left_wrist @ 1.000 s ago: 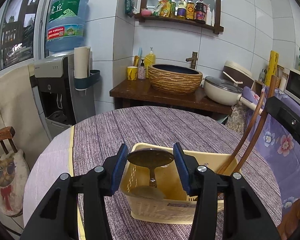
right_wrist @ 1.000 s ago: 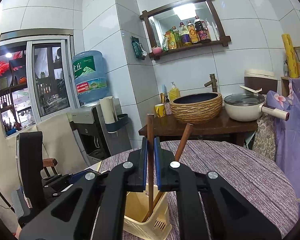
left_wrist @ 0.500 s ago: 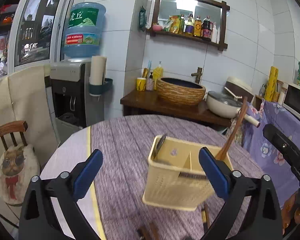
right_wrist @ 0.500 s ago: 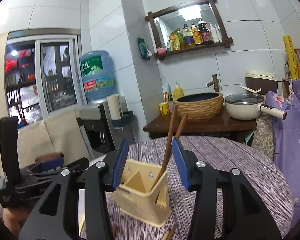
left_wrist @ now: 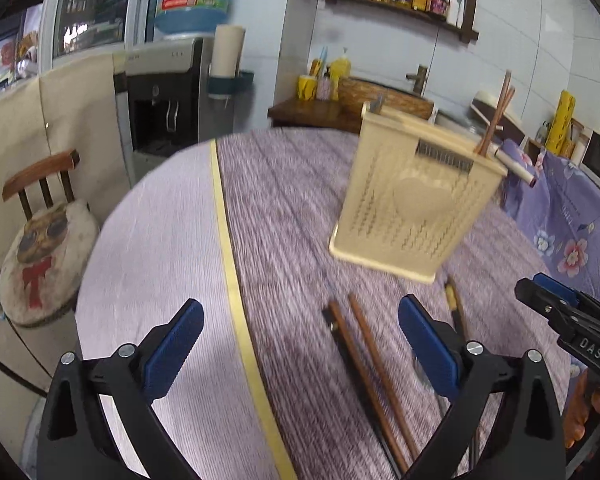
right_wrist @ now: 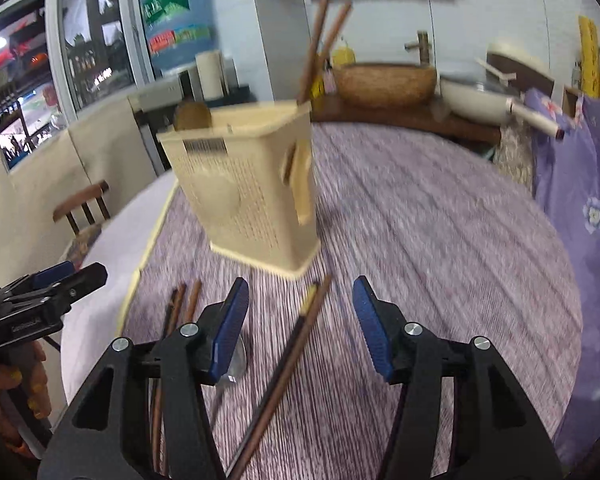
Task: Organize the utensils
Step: 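Withdraw both tools from the holder back toward the utensils, then close right tool on a wooden chopstick while left tool closes on a black chopstick, then lift both chopsticks and carry them over the cream holder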
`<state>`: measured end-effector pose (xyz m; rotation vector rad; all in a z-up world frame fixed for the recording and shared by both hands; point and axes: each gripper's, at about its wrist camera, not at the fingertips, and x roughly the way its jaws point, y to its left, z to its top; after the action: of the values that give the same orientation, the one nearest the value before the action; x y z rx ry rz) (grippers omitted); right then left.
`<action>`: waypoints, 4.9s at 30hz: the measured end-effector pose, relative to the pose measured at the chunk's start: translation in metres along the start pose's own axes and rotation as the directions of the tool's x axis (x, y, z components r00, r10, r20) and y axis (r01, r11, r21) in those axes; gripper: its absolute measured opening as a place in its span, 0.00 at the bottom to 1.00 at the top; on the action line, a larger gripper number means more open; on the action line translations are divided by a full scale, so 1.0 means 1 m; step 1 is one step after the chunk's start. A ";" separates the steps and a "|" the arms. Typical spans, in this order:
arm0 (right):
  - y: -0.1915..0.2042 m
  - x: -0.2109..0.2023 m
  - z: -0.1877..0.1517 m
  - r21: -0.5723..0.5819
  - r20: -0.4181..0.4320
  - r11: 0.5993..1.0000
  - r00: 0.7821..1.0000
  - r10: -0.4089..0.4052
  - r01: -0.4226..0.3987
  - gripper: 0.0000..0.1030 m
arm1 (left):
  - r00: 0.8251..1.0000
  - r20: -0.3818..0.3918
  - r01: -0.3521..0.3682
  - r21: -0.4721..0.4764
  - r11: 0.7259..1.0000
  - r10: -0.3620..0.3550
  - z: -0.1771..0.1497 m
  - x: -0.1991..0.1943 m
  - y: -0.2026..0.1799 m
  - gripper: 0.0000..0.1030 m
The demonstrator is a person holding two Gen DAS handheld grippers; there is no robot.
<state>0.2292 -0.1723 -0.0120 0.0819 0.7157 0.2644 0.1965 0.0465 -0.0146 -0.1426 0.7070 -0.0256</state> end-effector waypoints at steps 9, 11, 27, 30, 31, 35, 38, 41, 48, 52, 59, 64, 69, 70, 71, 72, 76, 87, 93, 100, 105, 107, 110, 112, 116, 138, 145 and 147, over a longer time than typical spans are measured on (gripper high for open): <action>-0.003 0.032 -0.034 0.040 -0.137 0.999 0.990 -0.017 0.022 0.47 | 0.995 -0.096 0.003 -0.012 1.000 -0.004 -0.033 0.014 0.000 0.74; -0.002 0.037 -0.037 0.037 -0.155 0.999 0.988 -0.028 0.034 0.45 | 0.994 -0.105 0.003 -0.007 1.000 -0.004 -0.037 0.016 -0.001 0.72; -0.001 0.048 -0.040 0.030 -0.184 0.997 0.981 -0.068 0.075 0.43 | 0.988 -0.113 -0.089 0.121 0.989 0.103 -0.046 0.034 -0.029 0.70; -0.003 0.047 -0.041 0.035 -0.181 0.997 0.981 -0.064 0.072 0.43 | 0.986 -0.125 -0.094 0.119 0.988 0.109 -0.049 0.037 -0.027 0.70; -0.003 0.047 -0.041 0.038 -0.180 0.997 0.982 -0.065 0.072 0.43 | 0.985 -0.134 -0.093 0.117 0.989 0.109 -0.050 0.039 -0.026 0.70; 0.000 0.048 -0.041 0.018 -0.176 0.996 0.981 -0.079 0.084 0.43 | 0.985 -0.128 -0.102 0.123 0.987 0.118 -0.050 0.039 -0.028 0.70; -0.002 0.047 -0.040 0.016 -0.173 0.996 0.981 -0.087 0.091 0.43 | 0.983 -0.125 -0.114 0.138 0.984 0.131 -0.051 0.038 -0.029 0.70; -0.007 0.043 -0.040 0.020 -0.175 0.995 0.980 -0.091 0.096 0.43 | 0.982 -0.130 -0.118 0.133 0.984 0.135 -0.051 0.037 -0.023 0.70; -0.039 0.037 -0.037 0.130 -0.178 0.988 0.982 -0.055 0.079 0.39 | 0.983 -0.136 -0.116 0.059 0.992 0.123 -0.046 0.034 -0.002 0.69; -0.037 0.041 -0.029 0.144 -0.178 0.987 0.983 -0.038 0.064 0.39 | 0.987 -0.127 -0.095 0.036 0.995 0.099 -0.038 0.035 -0.005 0.69; -0.020 0.060 -0.018 0.119 -0.204 0.988 0.976 -0.074 0.100 0.30 | 0.983 -0.145 -0.107 0.029 0.994 0.110 -0.036 0.043 -0.010 0.63; -0.013 0.067 -0.017 0.085 -0.208 0.987 0.971 -0.118 0.138 0.25 | 0.978 -0.173 -0.112 0.024 0.993 0.114 -0.038 0.050 -0.014 0.48; -0.008 0.072 -0.014 0.049 -0.204 0.984 0.966 -0.161 0.174 0.18 | 0.971 -0.172 -0.158 0.062 0.985 0.167 -0.032 0.059 -0.020 0.37; -0.007 0.073 -0.013 0.051 -0.206 0.983 0.965 -0.161 0.175 0.17 | 0.970 -0.174 -0.162 0.067 0.985 0.171 -0.031 0.060 -0.021 0.35; -0.008 0.074 -0.012 0.053 -0.208 0.983 0.965 -0.160 0.174 0.16 | 0.969 -0.178 -0.160 0.067 0.985 0.169 -0.030 0.061 -0.021 0.34; -0.008 0.075 -0.011 0.051 -0.207 0.983 0.965 -0.162 0.176 0.13 | 0.969 -0.180 -0.157 0.068 0.985 0.167 -0.029 0.062 -0.021 0.32; -0.011 0.081 -0.006 0.057 -0.208 0.983 0.965 -0.158 0.173 0.11 | 0.970 -0.181 -0.153 0.082 0.985 0.165 -0.026 0.065 -0.023 0.29; -0.010 0.089 -0.001 0.046 -0.207 0.984 0.965 -0.161 0.173 0.10 | 0.974 -0.183 -0.120 0.100 0.988 0.137 -0.031 0.062 -0.035 0.22; -0.015 0.089 0.001 0.068 -0.207 0.986 0.969 -0.136 0.153 0.09 | 0.974 -0.189 -0.107 0.085 0.991 0.122 -0.026 0.066 -0.033 0.12; -0.019 0.091 0.003 0.079 -0.202 0.987 0.971 -0.124 0.142 0.09 | 0.975 -0.191 -0.101 0.088 0.991 0.116 -0.021 0.071 -0.034 0.10; -0.026 0.092 0.004 0.110 -0.200 0.987 0.975 -0.097 0.121 0.09 | 0.975 -0.195 -0.090 0.074 0.993 0.103 -0.016 0.075 -0.032 0.09; -0.029 0.092 0.005 0.129 -0.198 0.986 0.977 -0.080 0.107 0.08 | 0.976 -0.195 -0.086 0.068 0.994 0.098 -0.015 0.076 -0.032 0.09; -0.036 0.090 0.005 0.168 -0.186 0.983 0.981 -0.047 0.078 0.08 | 0.978 -0.193 -0.075 0.055 0.996 0.085 -0.013 0.077 -0.031 0.09; -0.040 0.087 0.006 0.191 -0.171 0.980 0.985 -0.022 0.055 0.08 | 0.979 -0.182 -0.078 0.053 0.996 0.086 -0.012 0.075 -0.029 0.08; -0.047 0.073 0.010 0.227 -0.115 0.974 0.993 0.029 -0.002 0.08 | 0.986 -0.158 -0.056 0.031 0.998 0.060 -0.006 0.067 -0.025 0.08; -0.032 -0.070 0.044 0.049 0.233 0.967 0.944 0.234 -0.251 0.08 | 0.990 0.132 0.048 0.038 0.998 -0.053 0.044 -0.043 -0.025 0.08; -0.030 -0.085 0.049 0.019 0.245 0.963 0.935 0.257 -0.270 0.08 | 0.982 0.180 0.057 0.035 0.998 -0.063 0.048 -0.063 -0.022 0.08; -0.029 -0.085 0.049 0.015 0.246 0.963 0.935 0.257 -0.269 0.08 | 0.981 0.184 0.062 0.030 0.998 -0.066 0.050 -0.065 -0.020 0.08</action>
<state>0.2066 -0.2224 0.0743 0.2539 0.4666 0.4857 0.1806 0.0370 0.0677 -0.1421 0.5158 -0.0816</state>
